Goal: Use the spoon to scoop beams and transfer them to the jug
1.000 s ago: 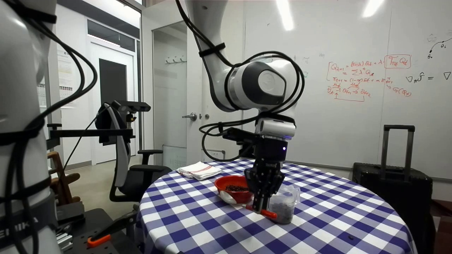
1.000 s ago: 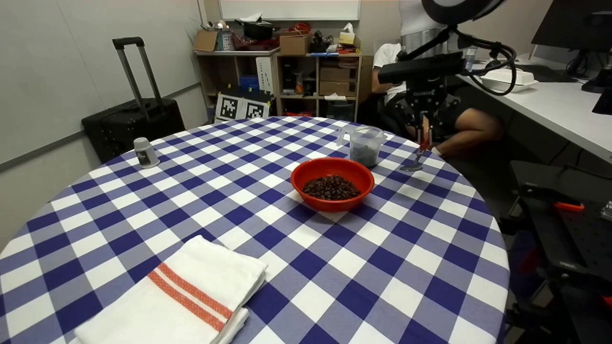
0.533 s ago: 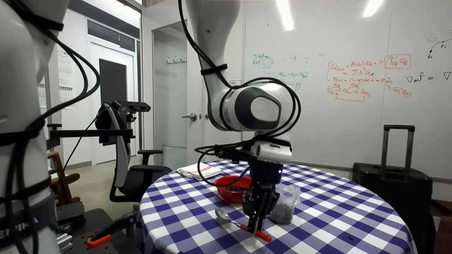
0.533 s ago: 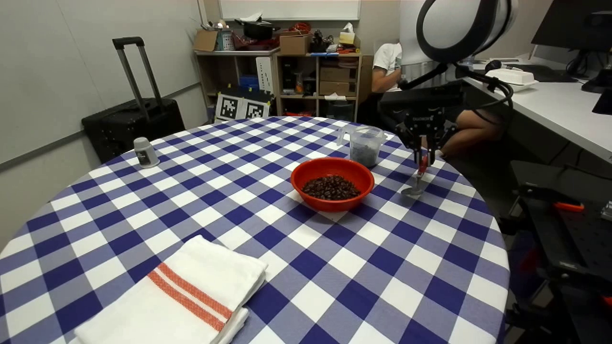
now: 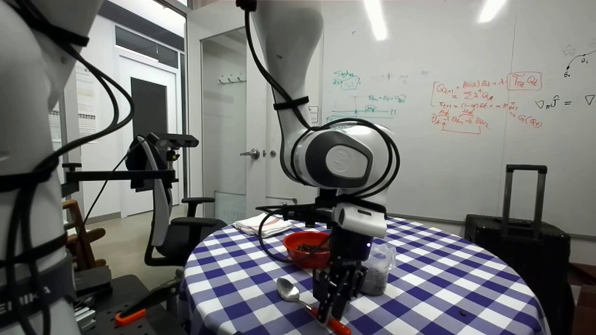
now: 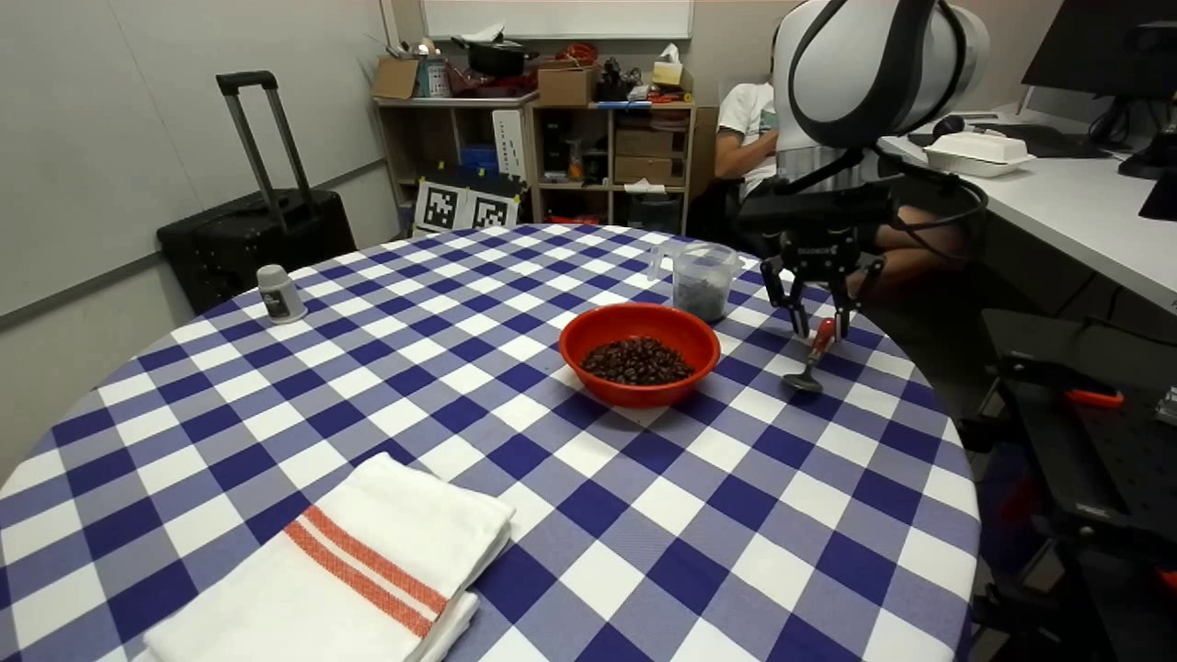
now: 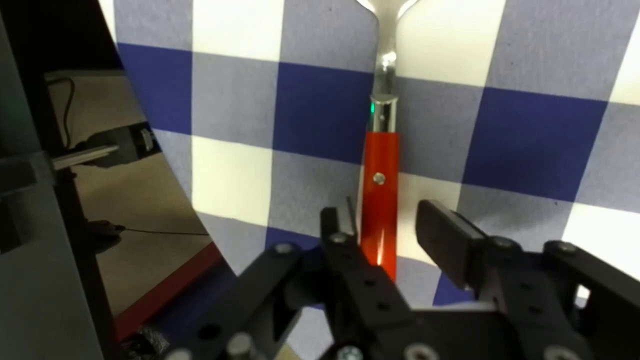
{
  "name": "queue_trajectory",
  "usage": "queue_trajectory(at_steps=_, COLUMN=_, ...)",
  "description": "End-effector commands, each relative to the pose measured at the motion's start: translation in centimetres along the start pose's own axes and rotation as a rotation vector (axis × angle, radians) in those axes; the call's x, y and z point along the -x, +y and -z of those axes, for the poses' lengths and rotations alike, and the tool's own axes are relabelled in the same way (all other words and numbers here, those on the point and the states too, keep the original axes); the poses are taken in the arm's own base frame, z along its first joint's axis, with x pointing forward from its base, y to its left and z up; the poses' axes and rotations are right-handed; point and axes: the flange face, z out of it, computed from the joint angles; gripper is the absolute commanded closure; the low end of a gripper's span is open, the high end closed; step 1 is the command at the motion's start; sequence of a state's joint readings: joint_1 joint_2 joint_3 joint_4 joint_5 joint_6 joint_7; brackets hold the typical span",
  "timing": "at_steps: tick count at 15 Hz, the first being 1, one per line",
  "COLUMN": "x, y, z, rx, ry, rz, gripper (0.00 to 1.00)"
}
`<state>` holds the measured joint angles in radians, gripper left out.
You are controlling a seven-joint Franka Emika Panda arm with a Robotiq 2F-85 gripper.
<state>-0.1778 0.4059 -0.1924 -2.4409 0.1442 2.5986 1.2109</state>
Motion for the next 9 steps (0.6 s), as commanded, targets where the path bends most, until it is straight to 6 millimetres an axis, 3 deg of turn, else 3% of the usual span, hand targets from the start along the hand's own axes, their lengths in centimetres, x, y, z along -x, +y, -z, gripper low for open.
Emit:
queue_trajectory(at_steps=1, x=-0.3, y=-0.4, z=0.2, rx=-0.016, ry=-0.027, rz=0.033, gripper=0.27)
queue_trajectory(at_steps=4, x=-0.2, y=-0.4, z=1.9, rx=-0.044, ry=-0.030, rz=0.094, gripper=0.03)
queue_trajectory(at_steps=9, x=0.0, y=0.3, z=6.6, rx=-0.050, ry=-0.039, rz=0.337, gripper=0.00)
